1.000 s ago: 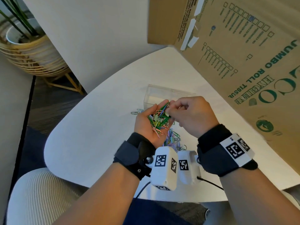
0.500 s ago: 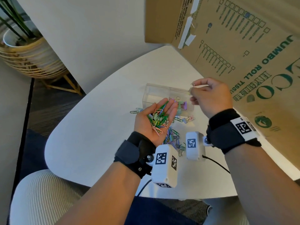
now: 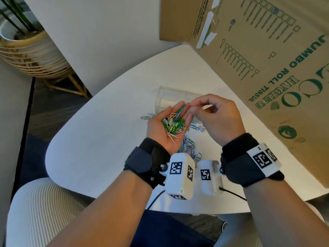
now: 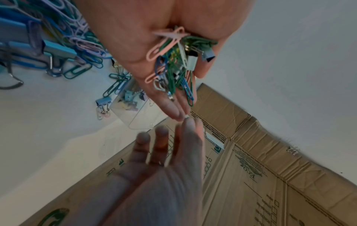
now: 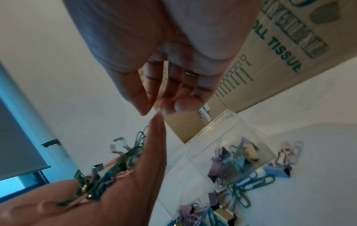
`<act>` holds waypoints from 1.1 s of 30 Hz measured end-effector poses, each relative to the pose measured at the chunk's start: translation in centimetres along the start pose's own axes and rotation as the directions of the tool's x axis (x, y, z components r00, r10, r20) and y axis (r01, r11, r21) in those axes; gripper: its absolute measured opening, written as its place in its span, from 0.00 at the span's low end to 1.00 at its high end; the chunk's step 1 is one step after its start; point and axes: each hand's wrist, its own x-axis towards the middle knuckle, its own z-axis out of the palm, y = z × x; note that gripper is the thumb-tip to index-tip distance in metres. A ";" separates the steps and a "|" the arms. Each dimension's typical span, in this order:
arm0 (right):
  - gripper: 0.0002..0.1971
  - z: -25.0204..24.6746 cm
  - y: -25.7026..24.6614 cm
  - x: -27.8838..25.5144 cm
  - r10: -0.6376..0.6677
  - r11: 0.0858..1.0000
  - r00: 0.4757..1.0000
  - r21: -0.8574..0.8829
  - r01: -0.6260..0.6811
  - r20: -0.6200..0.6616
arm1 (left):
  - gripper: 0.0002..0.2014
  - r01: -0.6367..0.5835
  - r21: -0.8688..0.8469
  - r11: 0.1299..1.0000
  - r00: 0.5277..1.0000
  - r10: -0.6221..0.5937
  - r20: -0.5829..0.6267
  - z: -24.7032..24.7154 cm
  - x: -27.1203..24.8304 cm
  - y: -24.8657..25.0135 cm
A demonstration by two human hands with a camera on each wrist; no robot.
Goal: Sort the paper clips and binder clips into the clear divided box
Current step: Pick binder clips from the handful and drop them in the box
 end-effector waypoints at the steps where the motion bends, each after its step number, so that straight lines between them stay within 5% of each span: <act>1: 0.10 -0.1 -0.2 -0.1 -0.030 0.999 1.000 -0.043 0.030 -0.001 | 0.17 -0.009 0.004 1.000 1.000 0.009 0.001 0.0 0.0 0.1; 6: 0.05 0.7 -1.2 -0.3 -0.034 0.950 0.969 -0.293 0.108 0.246 | 0.21 0.000 0.008 1.000 1.000 -0.001 0.024 0.0 -0.2 0.0; 14: 0.11 2.4 -1.4 0.2 0.035 0.817 0.956 -0.559 0.140 0.291 | 0.19 0.063 0.027 0.998 0.997 -0.064 0.032 -1.0 0.5 -0.1; 27: 0.09 0.3 -0.1 0.2 0.023 0.869 0.987 -0.492 0.060 0.161 | 0.14 0.125 0.080 0.989 0.991 -0.128 0.035 1.5 1.5 -2.7; 33: 0.08 0.3 0.2 0.0 -0.052 0.961 0.998 -0.272 0.055 0.017 | 0.17 0.078 0.108 0.991 0.997 -0.080 0.018 1.6 1.4 -1.7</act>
